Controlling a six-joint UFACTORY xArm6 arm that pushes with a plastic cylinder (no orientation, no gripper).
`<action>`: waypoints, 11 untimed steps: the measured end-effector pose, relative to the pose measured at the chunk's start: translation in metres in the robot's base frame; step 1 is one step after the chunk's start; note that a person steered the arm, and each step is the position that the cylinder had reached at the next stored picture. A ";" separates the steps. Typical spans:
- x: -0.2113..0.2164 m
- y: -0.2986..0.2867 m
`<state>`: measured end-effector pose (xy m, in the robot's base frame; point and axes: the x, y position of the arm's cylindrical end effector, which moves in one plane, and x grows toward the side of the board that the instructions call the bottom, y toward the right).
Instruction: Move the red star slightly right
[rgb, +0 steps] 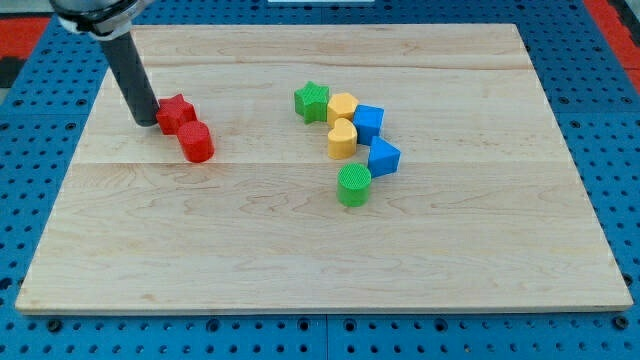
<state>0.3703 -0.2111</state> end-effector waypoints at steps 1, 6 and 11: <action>0.000 0.000; 0.039 0.004; 0.071 0.028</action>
<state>0.4415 -0.1830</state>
